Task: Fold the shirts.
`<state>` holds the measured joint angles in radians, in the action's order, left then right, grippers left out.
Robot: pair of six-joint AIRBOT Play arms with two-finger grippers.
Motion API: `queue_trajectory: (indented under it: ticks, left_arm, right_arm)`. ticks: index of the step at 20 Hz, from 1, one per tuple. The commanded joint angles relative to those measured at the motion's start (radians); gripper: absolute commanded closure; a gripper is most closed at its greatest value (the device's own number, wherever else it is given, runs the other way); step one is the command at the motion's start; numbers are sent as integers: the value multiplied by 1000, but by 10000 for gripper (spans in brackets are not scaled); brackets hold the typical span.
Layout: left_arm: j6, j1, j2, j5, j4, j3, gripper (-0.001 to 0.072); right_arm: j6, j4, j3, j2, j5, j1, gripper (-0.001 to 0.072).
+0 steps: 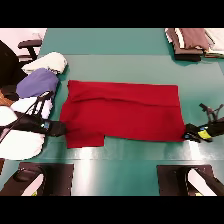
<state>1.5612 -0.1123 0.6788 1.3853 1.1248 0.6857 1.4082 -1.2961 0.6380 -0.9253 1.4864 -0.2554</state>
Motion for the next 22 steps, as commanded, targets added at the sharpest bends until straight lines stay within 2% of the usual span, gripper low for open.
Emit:
queue_trajectory:
  ticks: [1,3,6,10,15,16,17,18,19,20,22]
  left_arm:
    - [56,0,-111,119,-5,10,686]
    - [42,0,-105,13,-3,23,686]
    - [8,0,-15,-219,35,37,685]
    - [-52,0,247,-409,55,88,684]
    - [-50,0,516,-564,54,161,683]
    - [-50,0,541,-573,54,177,681]
    - [-50,0,552,-574,54,195,656]
    - [-50,0,552,-570,53,212,421]
    - [-50,4,552,-543,53,241,189]
    - [-51,8,552,-497,54,277,156]
    - [-51,9,552,-401,53,343,157]
  right_arm:
    - [37,-143,101,138,164,13,698]
    - [54,-135,177,130,150,13,698]
    - [52,-52,298,-7,91,14,698]
    - [48,-5,467,-280,-22,125,698]
    - [53,33,674,-576,-92,233,694]
    - [52,74,714,-616,-90,233,657]
    - [47,102,749,-644,-88,227,467]
    - [39,130,779,-663,-80,217,329]
    - [14,151,805,-674,-66,201,307]
    - [-6,155,817,-673,-49,181,253]
    - [-41,152,791,-650,-23,116,240]
